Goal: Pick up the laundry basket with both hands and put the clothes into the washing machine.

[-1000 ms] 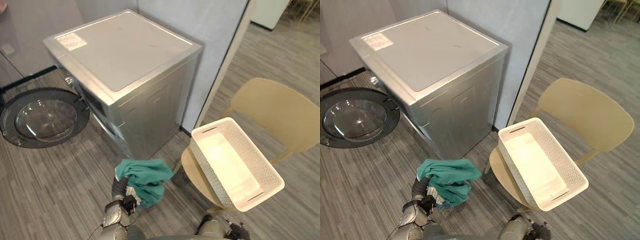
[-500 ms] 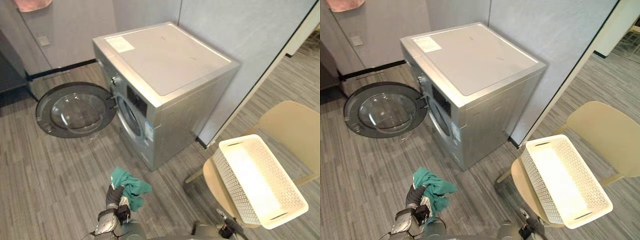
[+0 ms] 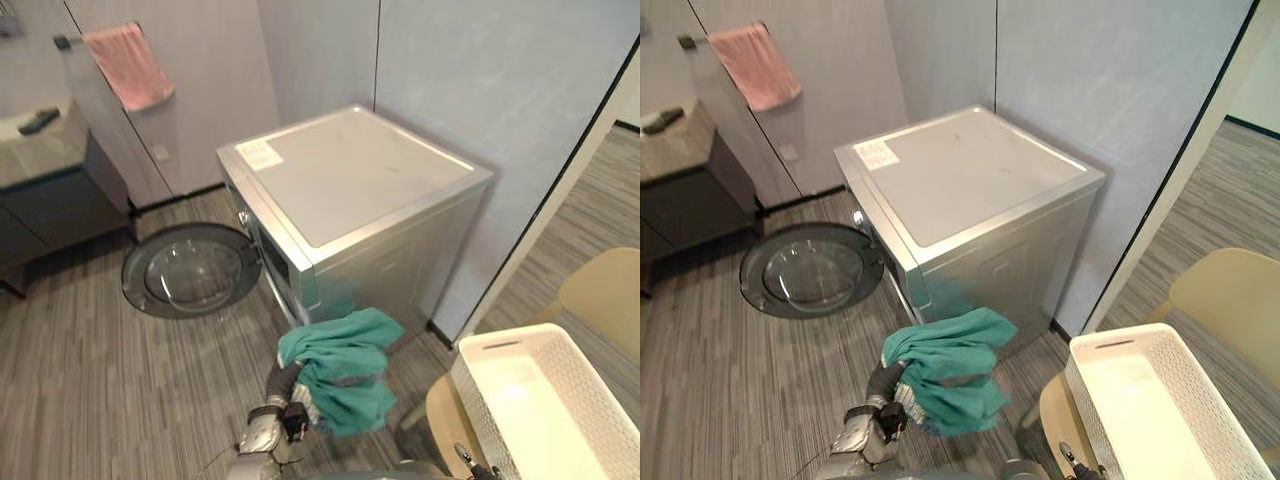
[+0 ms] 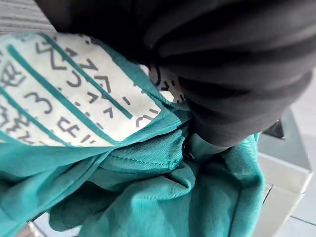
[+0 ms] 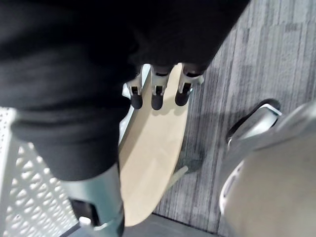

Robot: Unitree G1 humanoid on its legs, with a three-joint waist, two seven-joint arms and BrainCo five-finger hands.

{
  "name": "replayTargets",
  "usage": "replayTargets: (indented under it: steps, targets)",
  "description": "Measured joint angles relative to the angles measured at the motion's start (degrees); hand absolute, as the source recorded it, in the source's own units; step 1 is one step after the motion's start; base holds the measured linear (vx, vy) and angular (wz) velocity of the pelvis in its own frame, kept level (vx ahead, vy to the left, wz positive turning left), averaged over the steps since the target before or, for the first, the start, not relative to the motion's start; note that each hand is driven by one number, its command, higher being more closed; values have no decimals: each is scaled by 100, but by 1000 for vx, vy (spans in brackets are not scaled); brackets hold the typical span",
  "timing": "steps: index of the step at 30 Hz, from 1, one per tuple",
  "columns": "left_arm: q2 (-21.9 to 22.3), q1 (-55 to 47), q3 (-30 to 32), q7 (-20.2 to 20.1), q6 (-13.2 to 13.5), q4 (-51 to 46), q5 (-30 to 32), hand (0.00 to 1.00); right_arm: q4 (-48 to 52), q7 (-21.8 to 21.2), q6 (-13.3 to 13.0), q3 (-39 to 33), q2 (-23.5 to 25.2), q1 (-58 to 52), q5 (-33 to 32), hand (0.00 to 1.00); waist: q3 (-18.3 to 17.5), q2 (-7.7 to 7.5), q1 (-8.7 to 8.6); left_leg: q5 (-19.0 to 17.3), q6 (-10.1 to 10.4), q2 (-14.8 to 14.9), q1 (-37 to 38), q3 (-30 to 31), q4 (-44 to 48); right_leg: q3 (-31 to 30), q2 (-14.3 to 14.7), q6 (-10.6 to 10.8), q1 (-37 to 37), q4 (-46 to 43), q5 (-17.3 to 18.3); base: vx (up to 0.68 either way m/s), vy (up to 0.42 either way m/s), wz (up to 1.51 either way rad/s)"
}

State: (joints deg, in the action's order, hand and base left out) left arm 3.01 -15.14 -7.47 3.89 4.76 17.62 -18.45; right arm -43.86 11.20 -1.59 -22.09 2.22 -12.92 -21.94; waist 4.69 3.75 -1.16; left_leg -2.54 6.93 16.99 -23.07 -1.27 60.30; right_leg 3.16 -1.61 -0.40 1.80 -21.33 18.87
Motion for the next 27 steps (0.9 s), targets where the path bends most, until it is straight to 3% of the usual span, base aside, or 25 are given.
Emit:
replayTargets:
  steps: [2, 4, 5, 6, 7, 8, 9, 10, 11, 12, 13, 14, 17, 18, 19, 20, 21, 24, 25, 26, 27]
  targets:
    - [-7, -10, -34, 1, -5, 2, -4, 100, 80, 0, -2, 55, 5, 26, 6, 0, -2, -47, 78, -443, -216, -11, -31, -130, -506, -242, -18, 75, 72, 155, -43, 286, 131, -81]
    - [-113, -11, -25, 36, -2, 21, -59, 100, 164, 14, -7, 197, 0, 194, 81, 0, -12, -212, 125, -618, -289, -90, -23, 312, -1908, -748, -127, 154, 87, 268, -5, 338, 255, -116]
    - [-170, -34, -66, 12, -8, 66, -57, 100, 142, 21, -15, 197, 4, 253, 131, 0, -15, -288, 124, -617, -289, -174, -13, 579, -2248, -902, -190, 217, 85, 280, 30, 453, 449, -134]
    - [-258, -304, -297, -20, -40, 236, -56, 100, -39, 45, -58, 167, -31, 391, 235, 0, -15, -464, 124, -607, -275, -371, -16, 1300, -2896, -1285, -405, 360, 105, 335, 81, 382, 446, -108]
    - [-256, -378, -343, -18, -90, 338, -56, 100, -143, 69, -62, 163, -62, 458, 238, 0, -15, -516, 144, -597, -266, -422, -12, 1544, -3082, -1440, -497, 431, 116, 351, 98, 374, 485, -121]
    - [-254, -425, -373, -17, -201, 529, -52, 100, -307, 105, -69, 152, -120, 530, 244, 0, -32, -501, 173, -540, -256, -434, 49, 1813, -3365, -1634, -575, 534, 122, 350, 96, 282, 477, -104]
    - [-271, -418, -322, 60, -242, 615, -50, 100, -488, 108, -60, 116, -221, 553, 263, 0, -100, -376, 192, -31, -216, -382, 129, 2017, -3680, -1857, -644, 757, 156, 372, 133, 361, 737, -109]
    - [-437, -323, -264, 144, -234, 691, -62, 100, -828, 92, -44, 14, -227, 610, 323, 0, -185, -563, 167, -660, 778, -514, 119, 1790, -3376, -2076, -920, 996, 195, 439, 159, 291, 622, -78]
    - [-579, -224, -187, 158, -230, 776, -61, 100, -1015, 94, -23, -23, -140, 635, 355, 0, -203, -669, 131, -752, 646, -672, 60, 1621, -3198, -2178, -1096, 1107, 183, 442, 58, 265, 591, -50]
    - [-831, -89, -90, 202, -206, 848, -60, 100, -1316, 87, 21, -89, 10, 636, 359, 0, -299, -790, 21, -919, 521, -832, 29, 1445, -2956, -2319, -1266, 1265, 152, 475, -442, 198, 459, -26]
    - [-922, -43, -100, 216, -190, 847, -60, 100, -1407, 86, 53, -125, 51, 618, 359, 0, -337, -780, -32, -977, 438, -870, 16, 1380, -2877, -2385, -1295, 1334, 130, 492, -738, 259, 671, -23]
    - [-1006, 99, -131, 233, -160, 847, -59, 100, -1451, 84, 85, -229, 101, 556, 360, 0, -379, -697, -149, -1057, 289, -948, -19, 1238, -2791, -2414, -1363, 1416, 34, 532, -1366, 187, 659, -29]
    - [-1042, 305, -235, 235, -125, 847, -58, 100, -1401, 79, 90, -355, 44, 477, 354, 0, -461, -481, -162, -1127, -107, -1105, -1, 672, -2913, -2501, -1562, 1104, -537, 512, -2930, 73, 520, -65]
    - [-1089, 309, -282, 239, -92, 846, -57, 100, -1367, 64, 90, -369, 20, 501, 349, 0, -445, -389, -196, -1087, -298, -1085, 69, 394, -3085, -2202, -1650, 863, -831, 348, -3142, 3, 314, -71]
    - [-1114, 308, -263, 246, -79, 843, -58, 100, -1370, 57, 93, -367, 7, 537, 359, 0, -441, -381, -210, -1046, -374, -1088, 133, 288, -3199, -1903, -1643, 725, -1018, 100, -2885, 6, 333, -86]
    - [-1109, 286, -142, 266, -60, 844, -59, 100, -1375, 33, 100, -296, -27, 600, 372, 0, -441, -382, -224, -964, -505, -1106, 321, 27, -3453, -1139, -1579, 366, -1282, -332, -2294, 11, 260, -86]
    - [-1111, 274, -73, 277, -48, 865, -60, 100, -1372, 25, 96, -189, -48, 672, 420, 0, -433, -370, -219, -897, -602, -1112, 501, -152, -3666, -683, -1381, 234, -1343, -560, -1823, 9, 228, -93]
    - [-1092, 260, 91, 292, -48, 1145, -69, 100, -1295, -26, 85, 200, -98, 654, 455, 0, -420, -343, -263, -600, -705, -1195, 1017, -553, -4383, -266, -187, 447, -1156, -540, -794, 8, 128, -69]
    - [-1055, 269, 99, 299, -47, 1166, -69, 100, -1238, -34, 77, 249, -105, 640, 455, 0, -410, -343, -281, -488, -744, -1299, 1075, -629, -4545, -208, 26, 432, -983, -81, -667, 14, 61, -39]
    - [-1006, 276, 108, 300, -46, 1171, -70, 100, -1214, -37, 76, 245, -117, 634, 454, 0, -425, -400, -274, -420, -757, -1387, 1119, -667, -4655, -168, -8, 401, -840, 167, -658, 22, 57, -10]
    - [-986, 297, 137, 291, -46, 1171, -68, 100, -1162, -43, 69, 238, -125, 619, 453, 0, -384, -358, -283, -208, -781, -1525, 1191, -672, -4927, -237, -79, 387, -685, 567, -665, 12, 57, 10]
